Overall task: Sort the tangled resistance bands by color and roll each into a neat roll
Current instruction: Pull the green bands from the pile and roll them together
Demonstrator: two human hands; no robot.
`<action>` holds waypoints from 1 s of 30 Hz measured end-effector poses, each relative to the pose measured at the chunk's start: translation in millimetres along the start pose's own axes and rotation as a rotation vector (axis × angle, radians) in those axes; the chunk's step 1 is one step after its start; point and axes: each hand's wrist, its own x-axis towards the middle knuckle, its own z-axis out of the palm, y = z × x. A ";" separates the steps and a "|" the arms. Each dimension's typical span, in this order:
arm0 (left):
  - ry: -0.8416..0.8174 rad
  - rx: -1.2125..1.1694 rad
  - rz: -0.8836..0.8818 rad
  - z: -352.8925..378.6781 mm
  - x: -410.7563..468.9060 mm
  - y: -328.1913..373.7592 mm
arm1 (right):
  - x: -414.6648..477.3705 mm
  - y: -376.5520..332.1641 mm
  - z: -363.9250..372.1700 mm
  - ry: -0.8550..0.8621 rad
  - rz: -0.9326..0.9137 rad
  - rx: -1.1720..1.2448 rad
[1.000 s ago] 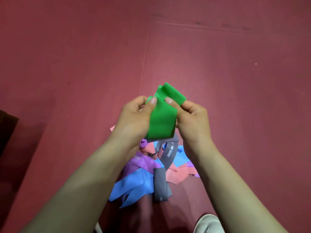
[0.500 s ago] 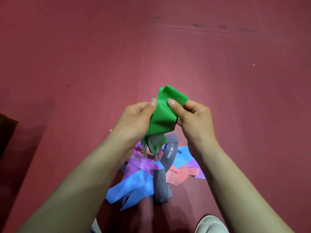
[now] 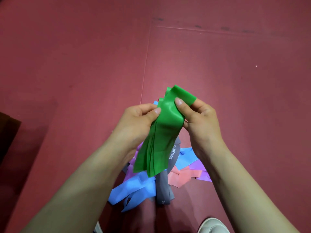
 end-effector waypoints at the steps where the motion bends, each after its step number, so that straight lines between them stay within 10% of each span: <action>1: -0.001 0.024 0.010 -0.7 0.6 0.1 | 0.1 -0.3 -0.1 0.000 0.001 -0.001; 30: 0.126 0.098 0.134 -0.3 1.4 6.6 | 0.7 0.4 -0.5 -0.078 -0.112 -0.076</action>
